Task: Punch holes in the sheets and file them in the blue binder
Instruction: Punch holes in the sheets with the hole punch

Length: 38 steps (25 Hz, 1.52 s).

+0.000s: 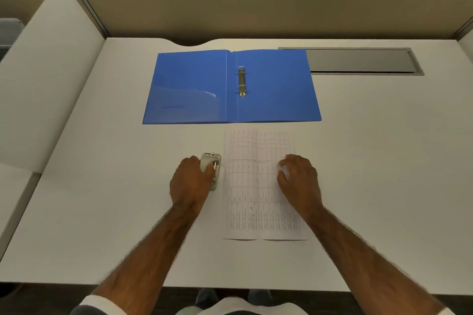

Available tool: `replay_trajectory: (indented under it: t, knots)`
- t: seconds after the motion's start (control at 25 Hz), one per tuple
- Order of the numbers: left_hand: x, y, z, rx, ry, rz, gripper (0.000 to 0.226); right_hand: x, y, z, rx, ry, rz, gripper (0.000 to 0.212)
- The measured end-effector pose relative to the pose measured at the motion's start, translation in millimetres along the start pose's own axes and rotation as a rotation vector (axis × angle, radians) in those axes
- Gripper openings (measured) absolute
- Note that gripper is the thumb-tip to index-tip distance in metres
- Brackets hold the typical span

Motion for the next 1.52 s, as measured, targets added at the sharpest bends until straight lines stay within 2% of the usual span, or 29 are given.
replay_trajectory:
  t: [0.08, 0.12, 0.2, 0.24, 0.28, 0.36, 0.48, 0.6, 0.76, 0.88, 1.0, 1.12, 1.2, 1.28, 1.36, 1.44, 1.52]
  knots:
    - [0.1, -0.8, -5.0, 0.025, -0.022, 0.020, 0.045, 1.7, 0.7, 0.5, -0.009, -0.005, -0.004, 0.032]
    - [4.3, -3.0, -10.8, 0.092, -0.021, 0.071, 0.055, 3.7, 0.9, 1.1, -0.011, -0.005, -0.002, 0.033]
    - [36.6, -4.5, -30.8, 0.230, 0.137, 0.202, 0.074, 6.0, -1.6, 5.1, -0.006, -0.008, 0.008, 0.036]
    - [60.8, 7.7, -41.4, 0.198, 0.287, 0.255, 0.077, 7.0, -4.5, 10.4, -0.006, -0.006, 0.014, 0.039]
    - [82.0, 29.7, -50.3, 0.097, 0.436, 0.296, 0.077, 8.1, -7.0, 17.8, -0.015, 0.003, 0.021, 0.045]
    - [106.2, 76.9, -59.3, -0.132, 0.589, 0.367, 0.073, 11.3, -10.2, 38.2, -0.078, 0.041, 0.029, 0.060]
    - [103.4, 115.3, -47.1, -0.296, 0.557, 0.424, 0.074, 15.1, -11.2, 65.0, -0.170, 0.094, -0.036, 0.079]
    - [98.3, 124.3, -41.7, -0.299, 0.547, 0.463, 0.075, 16.0, -11.2, 74.8, -0.197, 0.081, -0.050, 0.081]
    - [98.0, 124.9, -40.2, -0.262, 0.554, 0.446, 0.073, 12.6, -5.0, 64.0, -0.264, 0.077, 0.156, 0.083]
    - [99.0, 125.5, -42.6, -0.256, 0.557, 0.441, 0.073, 9.7, -15.7, 43.4, -0.166, 0.093, 0.476, 0.070]
    - [98.0, 125.4, -41.9, -0.252, 0.576, 0.408, 0.073, 31.9, -19.6, 11.0, -0.065, 0.265, 0.812, 0.048]
    - [96.9, 125.1, -41.8, -0.255, 0.563, 0.396, 0.074, 42.0, 4.4, -7.6, -0.221, 0.295, 0.844, 0.016]
    - [101.4, 123.4, -44.9, -0.270, 0.548, 0.373, 0.071, 42.9, 10.4, -11.6, -0.229, 0.283, 0.797, 0.017]
    - [105.0, 98.6, -40.7, -0.197, 0.573, 0.296, 0.055, 42.1, 7.2, -11.8, -0.185, 0.270, 0.770, 0.018]
    - [94.2, 49.0, -29.3, 0.070, 0.594, 0.235, 0.038, 43.5, 3.8, -12.6, -0.147, 0.268, 0.809, 0.016]
    - [52.3, -2.4, -6.2, 0.236, 0.426, 0.064, 0.029, 49.1, 4.1, -14.2, -0.130, 0.268, 0.868, 0.012]
    - [7.6, -25.7, 12.6, 0.206, 0.221, -0.125, 0.025, 49.3, 3.9, -17.0, -0.128, 0.258, 0.917, 0.010]
Point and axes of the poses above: each hand's wrist, its own z-axis towards the middle knuckle, its own y-axis out of the palm, x = y × z, the point moved 8 cm from there along z, towards the middle knuckle, and after that the axes turned 12 degrees about -x, right-handed, at the moved point
